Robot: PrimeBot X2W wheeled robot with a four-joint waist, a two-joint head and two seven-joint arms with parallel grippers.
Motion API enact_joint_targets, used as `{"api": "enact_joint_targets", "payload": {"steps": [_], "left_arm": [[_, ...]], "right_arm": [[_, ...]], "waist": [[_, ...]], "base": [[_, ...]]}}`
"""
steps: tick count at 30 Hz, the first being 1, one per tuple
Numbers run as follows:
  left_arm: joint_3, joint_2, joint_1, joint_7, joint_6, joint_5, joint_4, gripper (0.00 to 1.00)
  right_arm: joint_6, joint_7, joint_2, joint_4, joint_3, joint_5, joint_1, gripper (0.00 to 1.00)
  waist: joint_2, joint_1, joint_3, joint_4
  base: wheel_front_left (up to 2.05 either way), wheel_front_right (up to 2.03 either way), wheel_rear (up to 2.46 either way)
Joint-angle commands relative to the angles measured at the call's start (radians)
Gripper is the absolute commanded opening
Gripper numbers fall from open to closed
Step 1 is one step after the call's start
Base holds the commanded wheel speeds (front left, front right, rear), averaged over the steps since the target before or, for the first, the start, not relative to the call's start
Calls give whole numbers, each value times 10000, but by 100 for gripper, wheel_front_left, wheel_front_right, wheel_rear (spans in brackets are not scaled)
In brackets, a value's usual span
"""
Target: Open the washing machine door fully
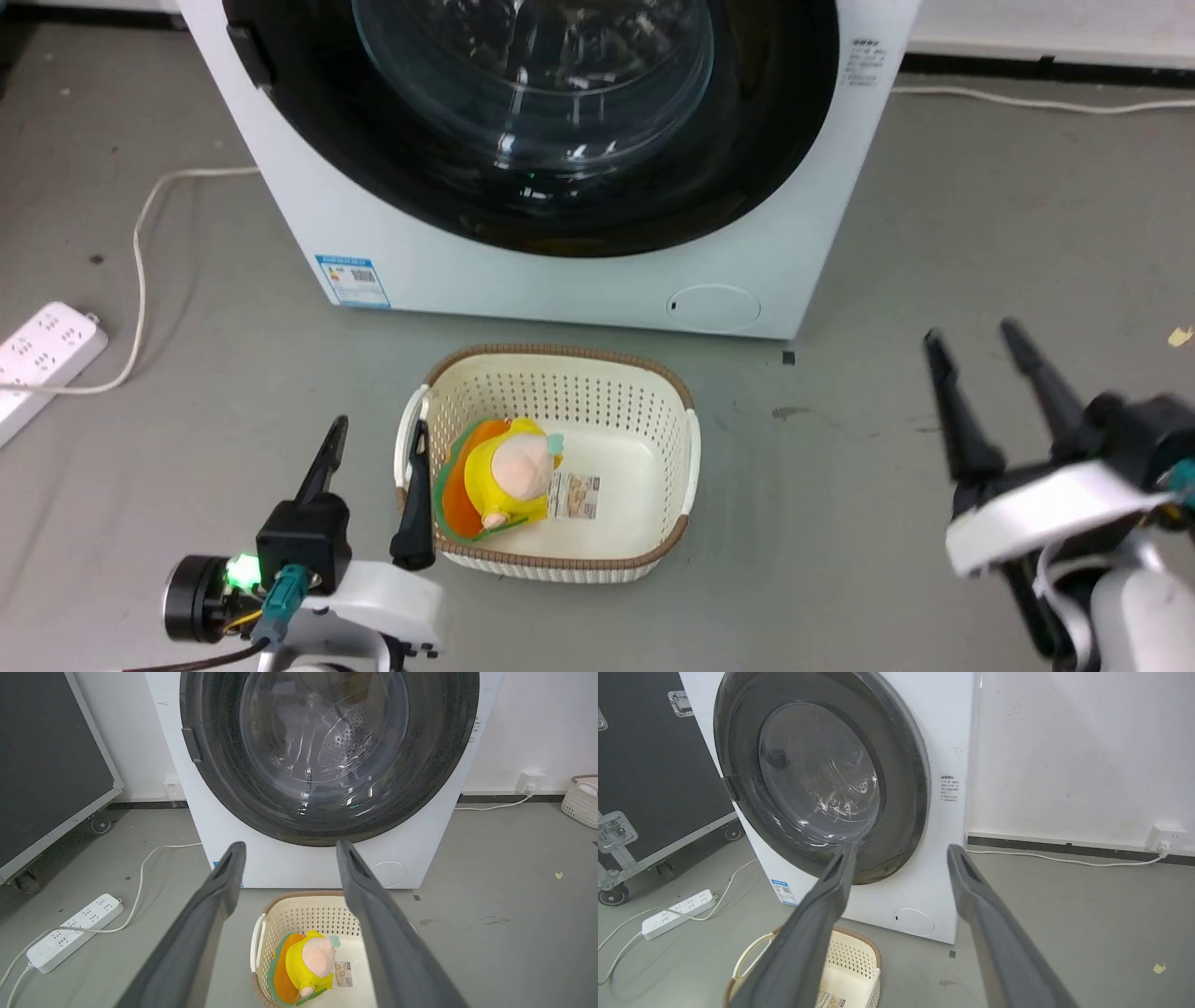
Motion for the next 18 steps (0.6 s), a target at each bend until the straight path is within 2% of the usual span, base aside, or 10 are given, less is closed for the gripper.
{"api": "enact_joint_targets", "payload": {"steps": [1,9,10,18], "left_arm": [[-88,50,-192,-104,44,64,-73,100],[-280,61,-381,-272,159,42,-184,100],[-303,65,-398,-293,173,41,-195,100],[-470,95,-619,-480,307,31,-314,100]], "right_arm": [[-2,18,-107,5,-53,241,-335,100],[-3,373,13,248,-474,1489,-1421,100],[-3,477,26,310,-503,1636,-1540,0],[-3,1332,202,1053,-1041,2914,-2846,0]], "waist": [[-1,-1,113,35],[-1,-1,565,138],[-1,-1,616,157],[-1,-1,1106,356]], "base": [[0,0,0],[0,0,0],[0,0,0],[0,0,0]]}}
